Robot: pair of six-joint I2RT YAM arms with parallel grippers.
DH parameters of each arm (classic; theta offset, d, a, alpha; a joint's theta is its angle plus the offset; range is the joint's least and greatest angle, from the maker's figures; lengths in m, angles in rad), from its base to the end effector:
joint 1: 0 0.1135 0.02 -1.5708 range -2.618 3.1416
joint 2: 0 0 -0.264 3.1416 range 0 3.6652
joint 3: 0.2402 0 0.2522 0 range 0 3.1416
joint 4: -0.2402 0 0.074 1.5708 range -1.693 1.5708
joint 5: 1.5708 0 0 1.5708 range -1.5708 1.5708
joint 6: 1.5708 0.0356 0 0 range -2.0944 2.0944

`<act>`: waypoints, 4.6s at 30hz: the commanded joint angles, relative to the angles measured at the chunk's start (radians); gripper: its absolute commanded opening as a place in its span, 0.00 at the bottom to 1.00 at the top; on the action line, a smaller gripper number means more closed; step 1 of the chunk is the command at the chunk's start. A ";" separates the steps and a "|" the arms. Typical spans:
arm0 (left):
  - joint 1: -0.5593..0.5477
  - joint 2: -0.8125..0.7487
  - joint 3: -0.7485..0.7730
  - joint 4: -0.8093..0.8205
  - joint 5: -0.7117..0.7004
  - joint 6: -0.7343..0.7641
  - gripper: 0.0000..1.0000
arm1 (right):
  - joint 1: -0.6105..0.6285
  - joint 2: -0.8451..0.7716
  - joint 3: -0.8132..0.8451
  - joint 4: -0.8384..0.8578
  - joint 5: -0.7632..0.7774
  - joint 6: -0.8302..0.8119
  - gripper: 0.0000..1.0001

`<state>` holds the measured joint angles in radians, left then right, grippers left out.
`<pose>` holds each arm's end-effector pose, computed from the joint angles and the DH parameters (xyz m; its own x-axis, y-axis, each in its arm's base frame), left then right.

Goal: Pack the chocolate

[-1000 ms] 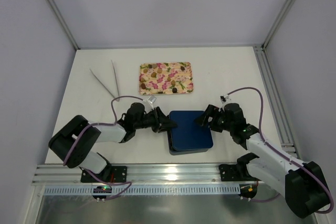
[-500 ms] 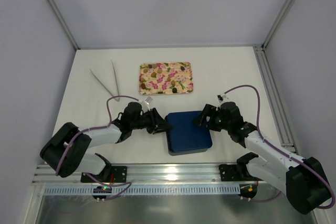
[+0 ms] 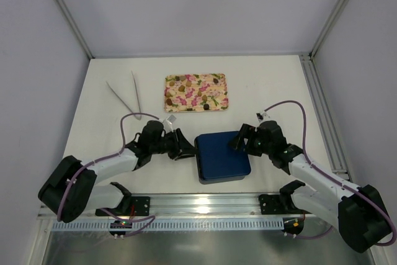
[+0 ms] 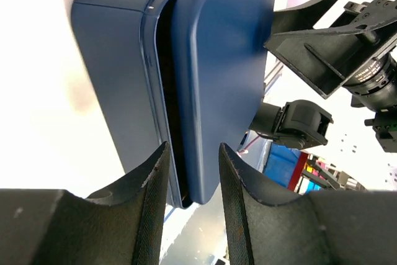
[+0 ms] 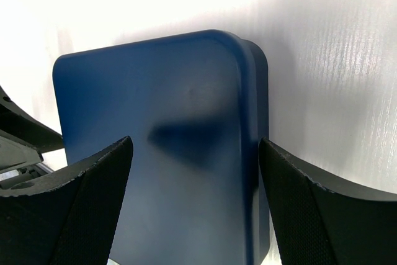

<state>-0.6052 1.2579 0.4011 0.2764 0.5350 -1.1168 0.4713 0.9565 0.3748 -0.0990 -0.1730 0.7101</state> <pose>0.1805 -0.1469 0.1615 -0.9527 -0.2810 -0.1155 -0.0369 0.4843 -0.8741 0.1667 0.0918 0.1761 -0.7945 0.3159 -0.5187 -0.0640 0.8058 0.5888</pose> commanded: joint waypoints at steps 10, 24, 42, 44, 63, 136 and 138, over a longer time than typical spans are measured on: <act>0.016 -0.029 0.041 -0.241 -0.132 0.035 0.19 | 0.050 0.013 0.088 -0.050 0.093 -0.034 0.82; -0.036 0.095 0.104 -0.204 -0.150 0.026 0.12 | 0.121 0.057 0.142 -0.082 0.155 -0.027 0.78; -0.088 0.138 0.119 -0.167 -0.164 0.000 0.11 | 0.188 0.087 0.188 -0.100 0.168 -0.026 0.77; -0.088 0.141 0.123 -0.167 -0.162 0.002 0.11 | 0.196 0.090 0.191 -0.100 0.168 -0.027 0.78; -0.100 0.178 0.162 -0.180 -0.148 0.009 0.11 | 0.277 0.139 0.233 -0.125 0.234 -0.052 0.86; -0.105 -0.026 0.127 -0.404 -0.234 0.063 0.45 | 0.333 0.228 0.233 -0.189 0.314 -0.015 0.96; -0.103 -0.014 0.122 -0.407 -0.240 0.060 0.43 | 0.334 0.225 0.228 -0.188 0.311 -0.015 0.95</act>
<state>-0.7078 1.2224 0.5392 -0.1566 0.3233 -1.0489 0.8066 1.1847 0.6182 -0.2886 0.1394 0.6910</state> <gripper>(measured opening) 0.441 0.955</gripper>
